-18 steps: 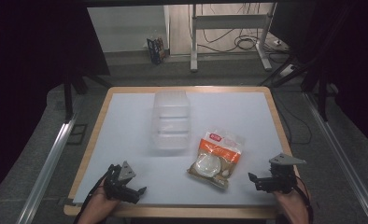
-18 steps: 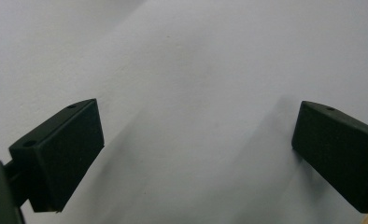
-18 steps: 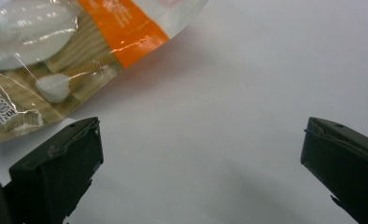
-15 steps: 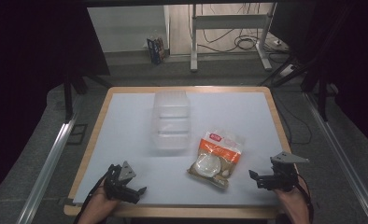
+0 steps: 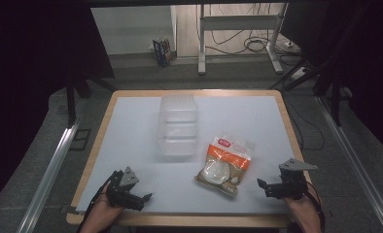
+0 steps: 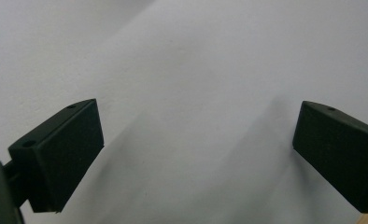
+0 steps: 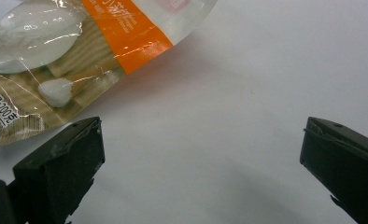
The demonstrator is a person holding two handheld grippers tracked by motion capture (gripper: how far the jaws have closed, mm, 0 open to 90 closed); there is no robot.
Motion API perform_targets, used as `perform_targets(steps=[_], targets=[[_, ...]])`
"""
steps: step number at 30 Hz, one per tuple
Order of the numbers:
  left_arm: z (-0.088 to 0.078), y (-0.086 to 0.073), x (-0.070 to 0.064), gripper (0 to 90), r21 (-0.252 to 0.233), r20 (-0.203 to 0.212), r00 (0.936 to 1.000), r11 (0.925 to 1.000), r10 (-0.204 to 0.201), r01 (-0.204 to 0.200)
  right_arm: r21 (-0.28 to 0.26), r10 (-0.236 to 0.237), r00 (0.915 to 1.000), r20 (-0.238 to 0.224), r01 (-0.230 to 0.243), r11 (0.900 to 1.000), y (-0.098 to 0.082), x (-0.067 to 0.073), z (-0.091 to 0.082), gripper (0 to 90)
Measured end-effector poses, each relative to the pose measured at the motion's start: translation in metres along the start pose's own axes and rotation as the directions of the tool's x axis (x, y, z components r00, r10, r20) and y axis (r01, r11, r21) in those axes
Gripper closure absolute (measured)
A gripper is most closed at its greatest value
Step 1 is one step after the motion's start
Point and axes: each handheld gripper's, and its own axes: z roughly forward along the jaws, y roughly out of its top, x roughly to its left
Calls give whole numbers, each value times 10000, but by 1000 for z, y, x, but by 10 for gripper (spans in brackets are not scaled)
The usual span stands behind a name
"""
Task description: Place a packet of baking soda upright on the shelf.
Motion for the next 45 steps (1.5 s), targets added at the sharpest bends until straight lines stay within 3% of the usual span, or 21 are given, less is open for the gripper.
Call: perform_targets(steps=[4,17,24,28,30,31,32,33,36,39,40,43,45], targets=[[-2,-1,4,18,-179,217,9991,9992,-367,371,66,30,10000,-77,-29,10000,-1,0,1,0],[-4,-3,6,15,-408,284,9983,9978,-511,523,126,-66,10000,-70,67,9999,-1,1,3,0],[-10,-5,6,13,-1006,-9,9960,9909,-899,894,99,-200,9998,68,199,9998,0,2,2,0],[-18,-9,5,9,-1558,-324,9908,9799,-1312,1247,52,-235,9997,77,234,9997,1,5,1,0],[-26,-13,4,9,-2055,-264,9845,9647,-1734,1645,64,-295,9996,37,295,9995,1,7,2,0],[-26,-13,4,9,-2055,-264,9845,9647,-1734,1645,64,-295,9996,37,295,9995,1,7,2,0],[-32,-17,3,10,-2417,-154,9803,9521,-1971,1876,119,-379,9993,-6,379,9992,2,9,2,0],[-34,-18,3,10,-2537,-90,9787,9471,-2053,1964,104,-425,9991,4,425,9990,3,9,2,0],[-37,-20,1,10,-2681,-138,9773,9424,-2113,2000,101,-498,9988,12,498,9987,4,11,1,0],[-39,-20,-2,16,-2693,-230,9801,9453,-1971,1838,112,-661,9978,3,661,9978,4,13,2,0],[-38,-19,-5,19,-2522,-367,9831,9536,-1794,1646,174,-639,9980,-24,639,9978,3,13,2,0],[-37,-16,-11,20,-2238,-771,9880,9680,-1335,1134,207,-491,9986,-183,495,9986,3,14,4,0],[-35,-15,-13,20,-2102,-865,9895,9730,-1155,952,52,-404,9990,-170,405,9992,4,15,3,6]])
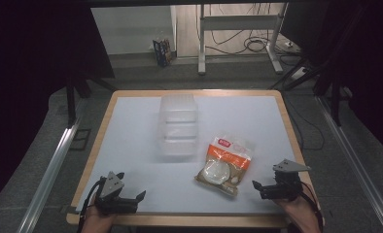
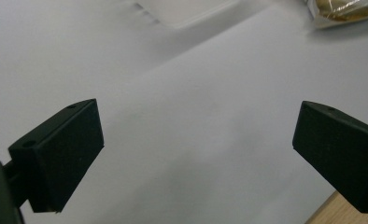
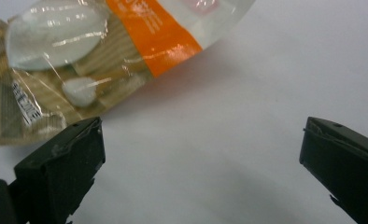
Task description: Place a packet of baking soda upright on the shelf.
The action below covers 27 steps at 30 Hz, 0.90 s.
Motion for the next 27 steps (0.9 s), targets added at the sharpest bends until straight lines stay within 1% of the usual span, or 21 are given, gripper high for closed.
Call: perform_targets(steps=[2,4,5,6,8,9,12,14,16,18,19,21,22,23,25,27], targets=[[1,0,0,20,79,12,10000,10000,48,-48,-82,47,10000,63,-46,10000,2,2,-1,47],[0,0,1,20,16,58,10000,10000,-28,28,-70,107,9999,33,-107,9999,3,3,-2,112],[0,0,2,20,-10,87,9999,10000,-74,74,-71,206,9998,1,-206,9998,3,4,-2,159],[-1,-1,3,20,-58,131,9998,9999,-159,159,-41,291,9995,-78,-292,9996,4,4,-3,196],[-2,-1,4,20,-104,239,9996,9998,-179,182,46,462,9984,-319,-461,9989,4,5,-2,265],[-2,-1,4,20,-150,315,9993,9997,-189,194,144,398,9981,-479,-391,9991,4,6,-1,303],[-2,-2,6,20,-244,527,9982,9992,-289,302,319,209,9973,-705,-187,9993,6,12,1,379],[-2,-2,6,21,-273,569,9979,9991,-317,333,364,100,9959,-901,-68,9993,7,16,3,462],[-3,-2,7,22,-342,677,9970,9986,-381,404,526,-91,9933,-1153,153,9985,9,21,5,558],[-2,-2,7,22,-311,708,9969,9988,-354,376,698,-356,9899,-1369,455,9965,10,26,8,658],[-2,-2,6,23,-287,706,9970,9990,-321,342,860,-563,9874,-1481,696,9939,10,29,11,702],[-2,-2,6,24,-237,705,9973,9994,-226,244,1098,-793,9835,-1626,979,9891,11,35,14,776],[-2,-1,5,24,-200,701,9974,9996,-162,176,1177,-810,9819,-1709,1020,9878,11,37,16,804],[-2,-1,5,25,-192,703,9974,9997,-140,154,1226,-884,9774,-1921,1133,9860,11,39,18,837],[-1,-1,5,26,-166,689,9976,9998,-103,115,1345,-968,9734,-2076,1264,9828,12,43,21,882],[-1,-1,5,26,-144,673,9977,9998,-99,109,1462,-1058,9686,-2251,1409,9792,13,46,25,885]])
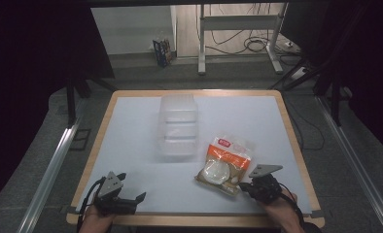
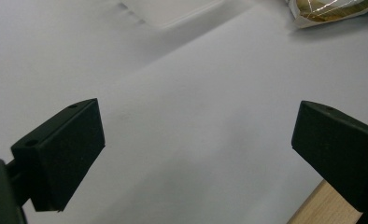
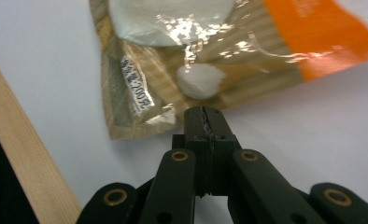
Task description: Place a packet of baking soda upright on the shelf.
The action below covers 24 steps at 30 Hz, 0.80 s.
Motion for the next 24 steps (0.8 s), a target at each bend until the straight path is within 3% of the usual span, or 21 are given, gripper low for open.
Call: perform_targets(steps=[3,6,10,17,24], targets=[[0,0,0,27,39,-63,10000,10000,-23,23,360,-130,9998,-144,135,9993,1,4,7,886],[1,0,0,31,73,-116,9999,9999,-96,97,370,-279,9996,-23,280,9989,3,6,9,886],[1,0,1,32,92,-129,9998,9999,-135,136,351,-142,9998,-142,147,9993,4,6,11,886],[2,1,0,33,152,-190,9998,9999,-73,76,296,-309,9983,-496,324,9990,9,13,17,886],[5,2,-4,41,400,-334,9991,9989,268,-254,52,-436,9925,-1141,445,9990,16,26,29,885]])
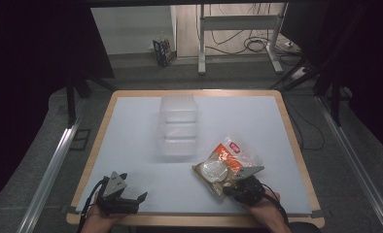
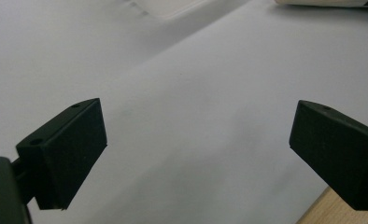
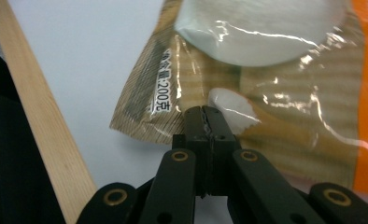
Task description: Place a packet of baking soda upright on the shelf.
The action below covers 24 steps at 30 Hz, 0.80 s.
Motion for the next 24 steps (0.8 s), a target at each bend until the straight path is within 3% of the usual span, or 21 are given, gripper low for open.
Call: perform_targets(steps=[15,20,24], targets=[[0,0,4,40,-104,88,9994,9994,-343,344,-37,-407,9984,-384,406,9992,22,19,24,885],[0,0,4,38,-160,103,9992,9991,-379,381,-106,-592,9958,-699,586,9982,35,28,39,879],[-1,-1,5,38,-241,144,9987,9985,-488,491,15,-887,9944,-581,889,9960,37,35,40,863]])
